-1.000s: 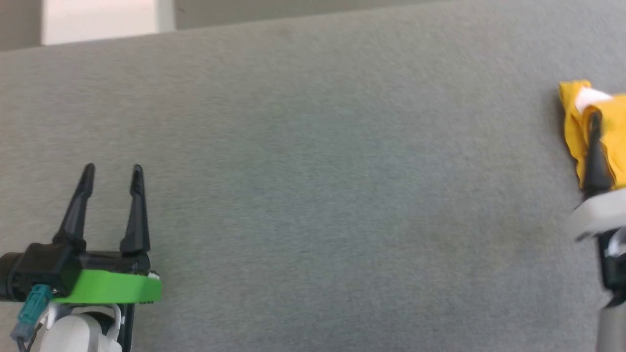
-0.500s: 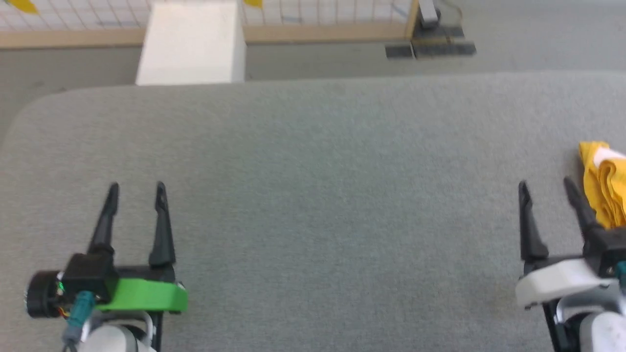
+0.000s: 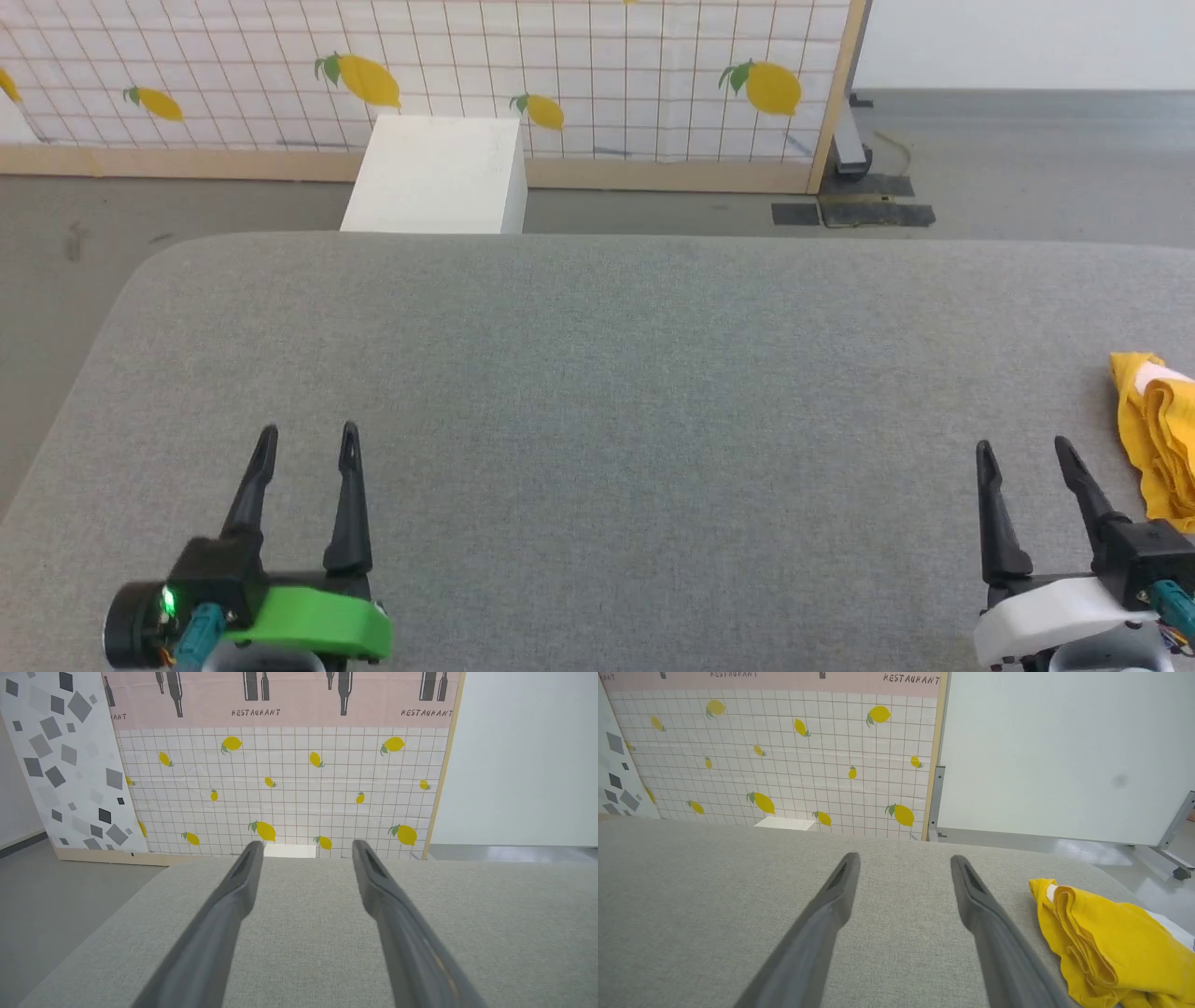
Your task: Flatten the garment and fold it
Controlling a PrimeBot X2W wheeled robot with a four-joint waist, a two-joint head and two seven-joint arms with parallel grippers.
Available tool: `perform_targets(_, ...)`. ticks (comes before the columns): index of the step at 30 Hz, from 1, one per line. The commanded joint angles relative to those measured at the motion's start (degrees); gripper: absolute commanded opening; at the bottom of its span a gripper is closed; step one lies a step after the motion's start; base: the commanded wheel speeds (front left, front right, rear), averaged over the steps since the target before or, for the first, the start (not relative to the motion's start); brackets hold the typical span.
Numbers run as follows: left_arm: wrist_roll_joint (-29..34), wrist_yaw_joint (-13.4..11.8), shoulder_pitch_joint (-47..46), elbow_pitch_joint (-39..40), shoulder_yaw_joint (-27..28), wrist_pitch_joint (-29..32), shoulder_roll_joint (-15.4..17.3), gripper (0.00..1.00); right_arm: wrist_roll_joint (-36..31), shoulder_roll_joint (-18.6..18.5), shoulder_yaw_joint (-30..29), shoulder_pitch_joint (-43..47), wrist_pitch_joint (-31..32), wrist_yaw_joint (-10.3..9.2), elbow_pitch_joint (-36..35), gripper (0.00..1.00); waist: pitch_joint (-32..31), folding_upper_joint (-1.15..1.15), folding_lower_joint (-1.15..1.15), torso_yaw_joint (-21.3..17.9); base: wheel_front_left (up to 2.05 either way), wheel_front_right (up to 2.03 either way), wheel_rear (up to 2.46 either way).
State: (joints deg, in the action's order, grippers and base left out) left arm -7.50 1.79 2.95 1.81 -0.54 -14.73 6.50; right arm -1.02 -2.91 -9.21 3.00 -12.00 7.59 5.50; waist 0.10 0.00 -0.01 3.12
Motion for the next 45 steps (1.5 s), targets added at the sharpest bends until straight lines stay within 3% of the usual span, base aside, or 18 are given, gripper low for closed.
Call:
perform_targets(1,0.6,0.3,0.9,-0.5,0.3,-0.3,-0.6,1.00,-0.5,0.0,0.5,0.5,-0.6,-0.10,0.5,1.00,-0.4,0.00,0.01,-0.6,0.00,0.00,0.00)
perform_targets(24,2.0,2.8,0.8,-0.4,1.5,-0.3,-1.8,1.00,0.2,0.0,-0.2,-2.5,-2.7,-0.10,4.4,1.00,2.4,0.00,0.01,-2.6,0.00,0.00,0.00)
perform_targets(25,2.1,2.7,1.5,-0.5,1.5,0.0,-1.5,0.00,0.0,0.0,-0.2,-1.7,-2.2,0.01,4.3,0.00,2.4,0.00,0.01,-2.6,0.00,0.00,0.00)
perform_targets(45,2.8,2.1,1.1,-0.8,1.3,1.8,-1.8,0.00,0.1,0.0,1.0,-1.8,-0.4,0.00,3.1,0.00,2.1,0.00,0.01,-2.7,0.00,0.00,0.00)
